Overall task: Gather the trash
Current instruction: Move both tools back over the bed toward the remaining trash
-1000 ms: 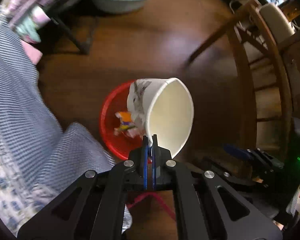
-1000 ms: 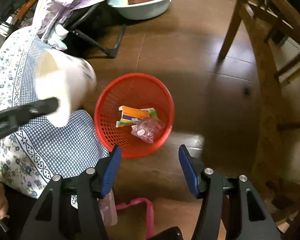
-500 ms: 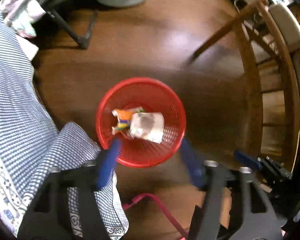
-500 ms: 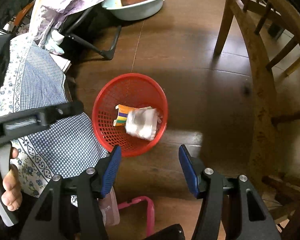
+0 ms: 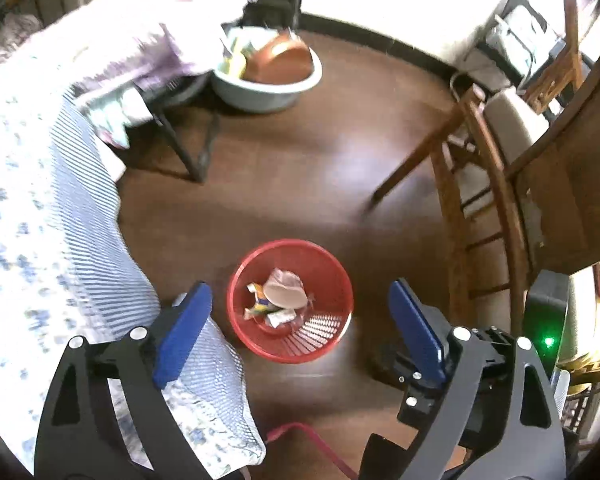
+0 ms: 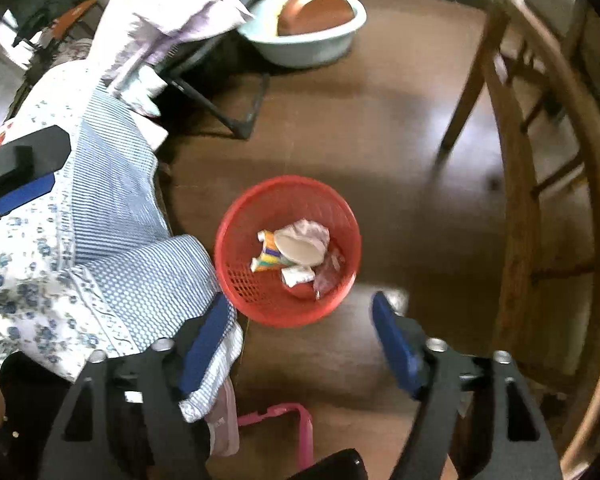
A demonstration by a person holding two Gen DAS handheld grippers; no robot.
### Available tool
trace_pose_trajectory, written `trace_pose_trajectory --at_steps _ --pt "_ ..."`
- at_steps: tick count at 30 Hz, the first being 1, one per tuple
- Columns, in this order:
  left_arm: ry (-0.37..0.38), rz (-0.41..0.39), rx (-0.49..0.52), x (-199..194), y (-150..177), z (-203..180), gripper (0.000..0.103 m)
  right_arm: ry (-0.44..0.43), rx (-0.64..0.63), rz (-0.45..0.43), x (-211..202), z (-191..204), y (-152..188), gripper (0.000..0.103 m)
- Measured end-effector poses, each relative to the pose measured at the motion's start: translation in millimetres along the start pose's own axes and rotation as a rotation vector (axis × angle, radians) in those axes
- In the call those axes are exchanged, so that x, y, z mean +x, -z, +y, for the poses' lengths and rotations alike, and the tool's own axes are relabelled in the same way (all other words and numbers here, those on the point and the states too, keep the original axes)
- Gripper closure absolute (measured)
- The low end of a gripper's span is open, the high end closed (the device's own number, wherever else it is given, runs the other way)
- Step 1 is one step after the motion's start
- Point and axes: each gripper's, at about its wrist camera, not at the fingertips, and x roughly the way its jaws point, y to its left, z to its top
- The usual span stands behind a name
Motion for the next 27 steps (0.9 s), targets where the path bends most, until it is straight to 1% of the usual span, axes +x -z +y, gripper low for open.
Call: trace_pose_trajectory --at_steps 3,4,8,14,16,19,20,25,27 --pt "-0.009 -0.066 -0.024 -32.7 3.1 7.3 0.014 0.016 -0.039 -0.072 -24.4 15.5 -3.6 0.014" --pt "-0.015 -0.092 -0.033 -45.4 5.1 10.0 0.014 0.020 -0.053 -0.096 -34.1 22.1 -4.5 0.013" --pt "-0.034 -0.176 -0.073 -88.5 14.4 23.6 0.014 0.013 -0.092 -0.142 -59.5 42.5 -8.2 0.013" --pt "-0.064 -0.264 -0.128 -141.0 29.0 56.4 0.014 -0.010 -0.178 -0.190 -90.0 87.6 -4.7 0.012" --pt "-0.079 -0.294 -0.157 -160.5 36.1 72.6 0.014 -0.019 -0.212 -0.201 -98.1 104.1 -3.2 0.012" --pt "-0.127 -0.335 -0.200 -184.2 46.9 96.8 0.013 -0.033 -0.269 -0.217 -108.9 134.5 -1.9 0.012" --pt "-0.151 -0.347 -0.221 -192.3 50.9 108.6 0.011 -0.038 -0.290 -0.222 -112.0 146.2 -1.1 0.012" --pt "-0.208 -0.358 -0.315 -211.2 64.1 163.3 0.009 -0.077 -0.368 -0.231 -121.8 192.0 3.1 0.012" --pt "-0.246 -0.371 -0.360 -219.8 68.7 189.0 0.009 -0.097 -0.395 -0.238 -125.4 209.9 3.4 0.012"
